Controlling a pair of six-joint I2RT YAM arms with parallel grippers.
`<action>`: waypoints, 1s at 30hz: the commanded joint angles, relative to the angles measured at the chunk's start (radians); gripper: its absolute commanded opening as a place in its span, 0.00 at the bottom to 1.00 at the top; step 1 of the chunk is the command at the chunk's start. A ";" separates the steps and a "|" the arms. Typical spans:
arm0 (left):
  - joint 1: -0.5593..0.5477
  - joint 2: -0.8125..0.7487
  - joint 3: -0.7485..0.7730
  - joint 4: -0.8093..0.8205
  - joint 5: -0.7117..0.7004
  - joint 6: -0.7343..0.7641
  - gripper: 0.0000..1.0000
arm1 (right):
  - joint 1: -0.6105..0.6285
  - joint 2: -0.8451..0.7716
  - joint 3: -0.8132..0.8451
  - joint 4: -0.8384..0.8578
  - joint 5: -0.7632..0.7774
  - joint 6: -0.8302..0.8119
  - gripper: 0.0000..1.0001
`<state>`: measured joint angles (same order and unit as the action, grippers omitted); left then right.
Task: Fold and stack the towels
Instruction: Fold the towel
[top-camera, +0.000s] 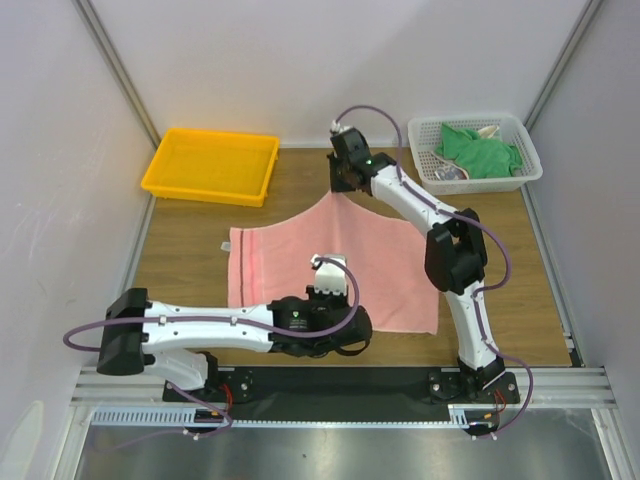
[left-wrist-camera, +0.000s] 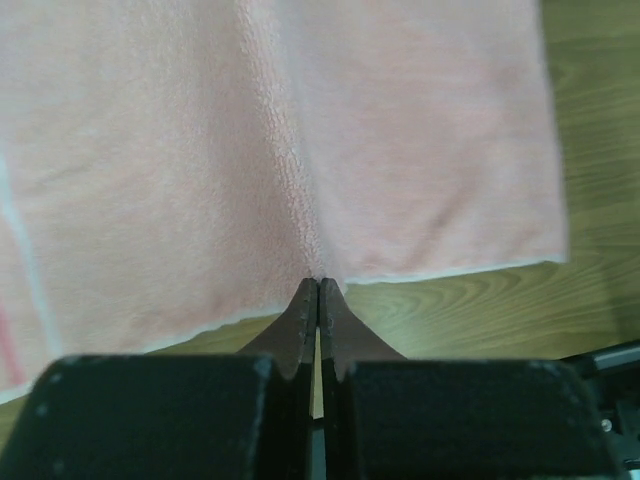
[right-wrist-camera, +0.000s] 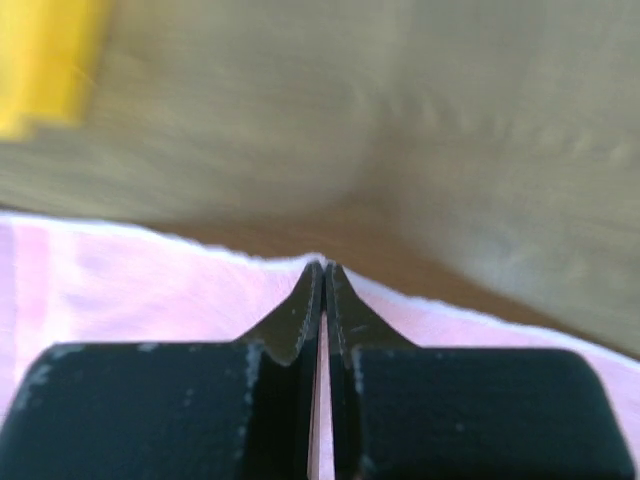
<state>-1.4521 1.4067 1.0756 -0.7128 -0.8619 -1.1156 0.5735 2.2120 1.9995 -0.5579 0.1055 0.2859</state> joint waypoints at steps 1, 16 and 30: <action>-0.019 -0.017 0.107 -0.080 -0.068 0.057 0.00 | -0.011 -0.041 0.209 -0.046 0.007 -0.010 0.00; -0.056 -0.161 0.287 -0.160 -0.164 0.261 0.00 | -0.009 -0.072 0.512 -0.160 0.043 -0.033 0.00; -0.060 -0.346 0.366 -0.142 -0.262 0.482 0.00 | -0.034 -0.193 0.545 -0.171 0.128 -0.050 0.00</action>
<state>-1.5032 1.1137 1.3884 -0.8898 -1.0782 -0.7471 0.5655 2.1201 2.4897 -0.7864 0.1783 0.2562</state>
